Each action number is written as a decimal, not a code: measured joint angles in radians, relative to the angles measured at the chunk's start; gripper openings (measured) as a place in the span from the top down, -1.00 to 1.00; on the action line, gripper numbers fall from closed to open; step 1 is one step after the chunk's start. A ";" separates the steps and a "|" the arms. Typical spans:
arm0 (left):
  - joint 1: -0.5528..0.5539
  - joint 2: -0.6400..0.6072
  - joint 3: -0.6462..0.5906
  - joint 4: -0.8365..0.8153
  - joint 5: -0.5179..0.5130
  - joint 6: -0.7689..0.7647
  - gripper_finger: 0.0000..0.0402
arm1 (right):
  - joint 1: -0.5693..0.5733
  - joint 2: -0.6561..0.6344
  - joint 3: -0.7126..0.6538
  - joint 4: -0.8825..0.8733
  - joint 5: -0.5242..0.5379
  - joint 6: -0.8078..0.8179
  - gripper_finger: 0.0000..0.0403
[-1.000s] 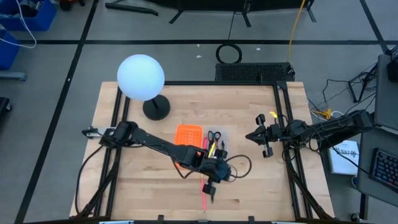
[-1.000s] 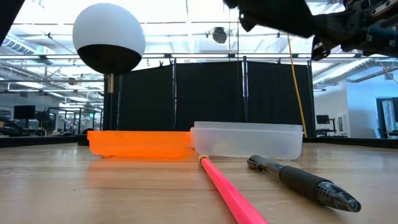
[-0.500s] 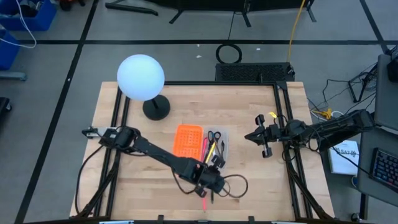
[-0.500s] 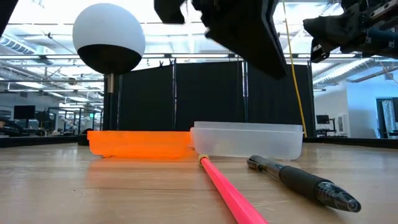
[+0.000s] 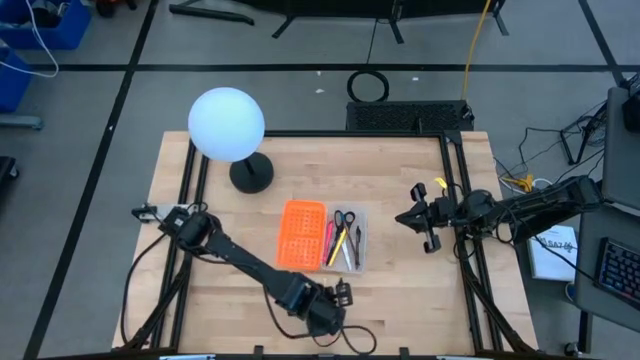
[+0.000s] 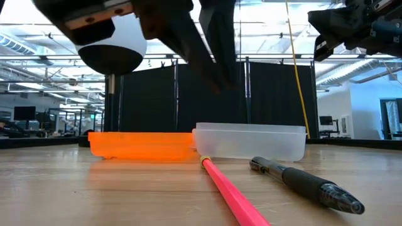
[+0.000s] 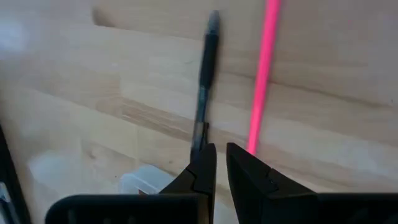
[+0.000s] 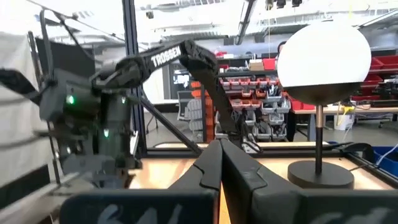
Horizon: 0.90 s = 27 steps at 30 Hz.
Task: Pick & place school supplies into a supply box
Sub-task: Put the pink pencil into the orange supply box
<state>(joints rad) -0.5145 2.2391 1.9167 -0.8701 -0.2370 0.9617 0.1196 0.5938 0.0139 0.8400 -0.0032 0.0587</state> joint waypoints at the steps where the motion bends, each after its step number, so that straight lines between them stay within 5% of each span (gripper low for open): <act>1: -0.005 0.000 0.000 -0.004 -0.011 0.016 0.77 | 0.000 0.000 0.000 0.005 0.000 0.009 1.00; 13: 0.012 0.000 0.000 -0.002 0.048 0.027 0.77 | 0.000 0.000 0.000 0.061 -0.002 0.008 1.00; 23: 0.023 0.000 0.000 0.073 -0.024 0.031 0.77 | 0.000 0.000 0.000 0.059 -0.002 0.009 1.00; 27: 0.037 0.000 0.000 0.082 0.081 0.056 0.77 | 0.000 0.000 0.000 0.053 -0.002 0.015 1.00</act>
<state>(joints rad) -0.4779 2.2391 1.9167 -0.7877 -0.1564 1.0173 0.1196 0.5941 0.0139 0.8928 -0.0055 0.0738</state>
